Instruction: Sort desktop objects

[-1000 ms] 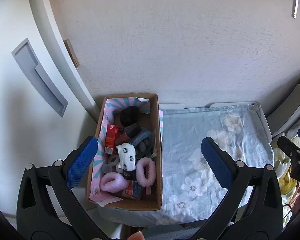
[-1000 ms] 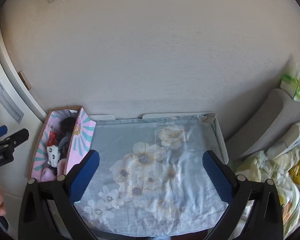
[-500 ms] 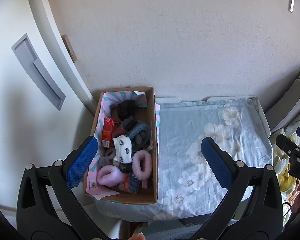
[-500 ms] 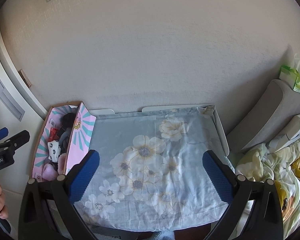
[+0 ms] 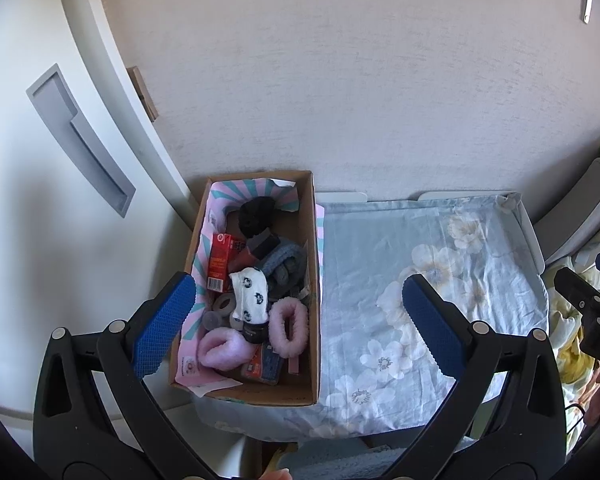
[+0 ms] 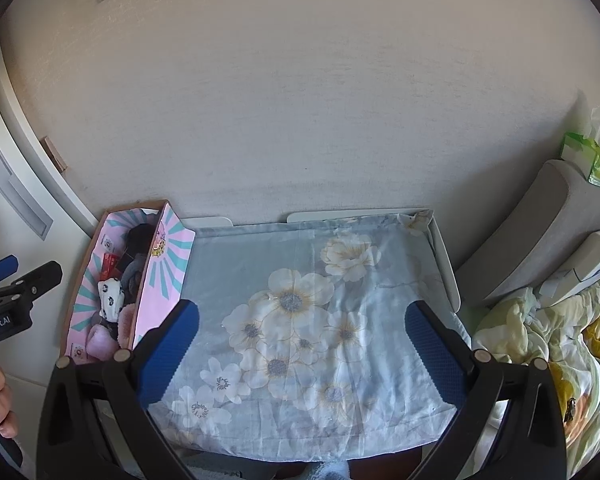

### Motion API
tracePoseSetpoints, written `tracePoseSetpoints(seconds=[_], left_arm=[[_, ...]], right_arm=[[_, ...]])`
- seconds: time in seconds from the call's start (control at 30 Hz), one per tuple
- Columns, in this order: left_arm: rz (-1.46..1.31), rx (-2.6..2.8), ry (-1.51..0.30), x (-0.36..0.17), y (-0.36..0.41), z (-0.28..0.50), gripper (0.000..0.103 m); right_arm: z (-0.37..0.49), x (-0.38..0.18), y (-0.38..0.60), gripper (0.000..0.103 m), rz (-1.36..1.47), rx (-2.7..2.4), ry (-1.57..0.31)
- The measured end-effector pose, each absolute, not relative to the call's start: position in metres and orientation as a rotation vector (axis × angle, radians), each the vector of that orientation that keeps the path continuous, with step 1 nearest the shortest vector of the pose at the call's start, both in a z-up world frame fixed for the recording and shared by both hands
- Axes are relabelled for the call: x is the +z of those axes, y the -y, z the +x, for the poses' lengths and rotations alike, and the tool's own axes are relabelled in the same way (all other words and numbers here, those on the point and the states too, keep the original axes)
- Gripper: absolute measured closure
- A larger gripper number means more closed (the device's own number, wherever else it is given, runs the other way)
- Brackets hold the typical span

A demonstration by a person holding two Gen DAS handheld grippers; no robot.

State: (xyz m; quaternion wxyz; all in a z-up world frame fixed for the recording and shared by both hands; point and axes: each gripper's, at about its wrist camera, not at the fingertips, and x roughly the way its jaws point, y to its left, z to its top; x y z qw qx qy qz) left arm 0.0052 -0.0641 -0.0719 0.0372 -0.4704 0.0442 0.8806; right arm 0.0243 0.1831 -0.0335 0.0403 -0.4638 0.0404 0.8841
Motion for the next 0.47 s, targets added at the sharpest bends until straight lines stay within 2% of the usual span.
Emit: tracePoseSetpoints(seconds=[0.47], left_arm=[[-1.457, 2.724, -0.124, -0.0746, 0.068, -0.0003, 0.0]], right_arm=[[0.0179, -0.0375, -0.1825, 0.0, -1.441, 2.719, -0.123]])
